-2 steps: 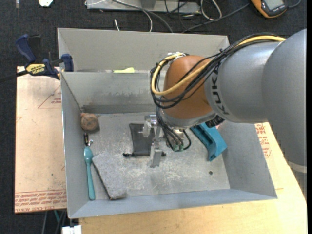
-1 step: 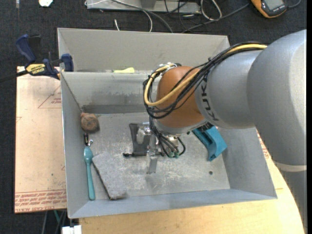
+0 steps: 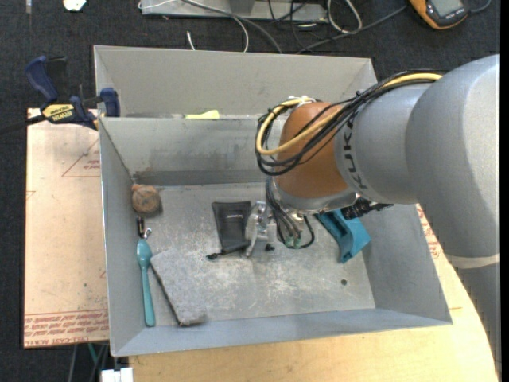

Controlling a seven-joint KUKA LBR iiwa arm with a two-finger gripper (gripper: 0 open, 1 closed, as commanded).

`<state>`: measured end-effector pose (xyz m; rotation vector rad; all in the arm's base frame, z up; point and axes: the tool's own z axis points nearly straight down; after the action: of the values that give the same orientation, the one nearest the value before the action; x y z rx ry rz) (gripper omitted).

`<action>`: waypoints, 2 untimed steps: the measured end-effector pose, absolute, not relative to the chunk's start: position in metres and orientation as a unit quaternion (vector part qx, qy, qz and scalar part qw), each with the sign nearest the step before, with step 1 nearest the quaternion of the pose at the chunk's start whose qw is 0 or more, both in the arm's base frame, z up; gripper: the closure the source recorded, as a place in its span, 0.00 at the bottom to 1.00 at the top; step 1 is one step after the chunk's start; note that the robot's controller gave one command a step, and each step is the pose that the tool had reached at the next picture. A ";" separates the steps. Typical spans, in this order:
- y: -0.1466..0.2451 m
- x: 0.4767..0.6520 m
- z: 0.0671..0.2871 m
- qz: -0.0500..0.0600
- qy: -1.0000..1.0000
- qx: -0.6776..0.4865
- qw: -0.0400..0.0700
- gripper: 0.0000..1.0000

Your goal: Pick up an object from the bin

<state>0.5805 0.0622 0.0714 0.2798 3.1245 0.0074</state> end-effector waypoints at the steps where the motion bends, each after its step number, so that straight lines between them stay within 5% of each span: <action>1: 0.062 0.581 0.071 0.002 0.996 0.089 0.002 1.00; 2: 0.060 0.588 0.146 0.002 0.996 0.093 0.001 1.00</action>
Offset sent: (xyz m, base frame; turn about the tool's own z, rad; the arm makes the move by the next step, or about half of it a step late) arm 0.0257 -0.0056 0.2152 0.0297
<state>0.5883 0.0603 0.1461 0.2926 3.1262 0.0075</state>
